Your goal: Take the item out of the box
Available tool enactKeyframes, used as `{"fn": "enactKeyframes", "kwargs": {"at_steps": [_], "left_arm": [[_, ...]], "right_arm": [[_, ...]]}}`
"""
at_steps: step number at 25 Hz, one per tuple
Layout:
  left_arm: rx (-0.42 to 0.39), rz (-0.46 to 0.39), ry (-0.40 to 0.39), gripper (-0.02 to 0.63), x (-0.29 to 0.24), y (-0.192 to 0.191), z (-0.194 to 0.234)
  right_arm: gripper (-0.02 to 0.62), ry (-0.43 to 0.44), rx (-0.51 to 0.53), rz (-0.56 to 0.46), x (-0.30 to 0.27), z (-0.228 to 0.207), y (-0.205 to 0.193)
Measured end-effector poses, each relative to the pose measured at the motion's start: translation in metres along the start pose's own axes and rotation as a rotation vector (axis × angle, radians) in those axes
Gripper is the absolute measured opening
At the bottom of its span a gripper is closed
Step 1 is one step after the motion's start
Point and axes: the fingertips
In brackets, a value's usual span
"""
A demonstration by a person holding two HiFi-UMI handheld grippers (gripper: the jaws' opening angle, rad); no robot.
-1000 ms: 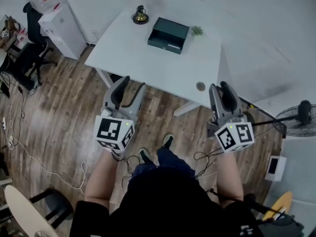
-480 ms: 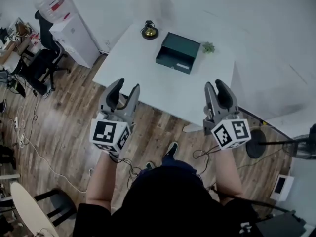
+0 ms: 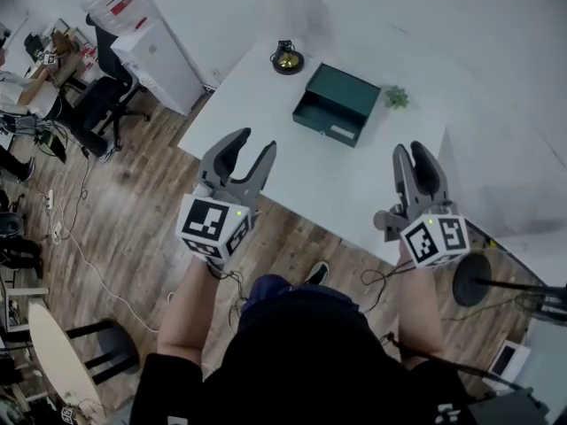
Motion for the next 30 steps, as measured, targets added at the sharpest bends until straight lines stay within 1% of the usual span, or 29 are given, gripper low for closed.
{"fn": "enactKeyframes", "kwargs": {"at_steps": [4,7,9,13,15,21,27,30], "left_arm": [[-0.033,0.046,-0.077,0.186,-0.034,0.001,-0.003],[-0.016,0.069,-0.148,0.186,-0.07,-0.003,-0.002],[-0.005,0.098,-0.212,0.185,-0.1,-0.013,-0.003],[0.007,0.207,-0.376,0.184,-0.16,-0.056,-0.01],[-0.001,0.271,-0.457,0.185,-0.187,-0.082,-0.013],[-0.114,0.463,-0.714,0.184,-0.256,-0.153,-0.014],[-0.194,0.593,-0.946,0.184,-0.305,-0.21,-0.027],[-0.24,0.657,-1.043,0.185,-0.321,-0.239,-0.038]], "right_arm": [[0.143,-0.042,-0.009,0.0,-0.002,-0.023,0.008],[0.141,-0.081,-0.007,-0.003,-0.004,-0.044,0.011],[0.141,-0.126,-0.005,-0.01,-0.003,-0.063,0.012],[0.138,-0.264,-0.015,-0.034,0.002,-0.108,0.015],[0.135,-0.323,-0.016,-0.039,0.001,-0.123,0.015],[0.133,-0.438,0.032,-0.019,-0.02,-0.136,0.009],[0.13,-0.569,0.029,0.017,-0.026,-0.142,-0.01],[0.123,-0.631,0.029,0.032,-0.021,-0.144,-0.017]]}}
Point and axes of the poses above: the fingertips, and each gripper's own axes: x backward along the fingers, z to its left, y out of its top
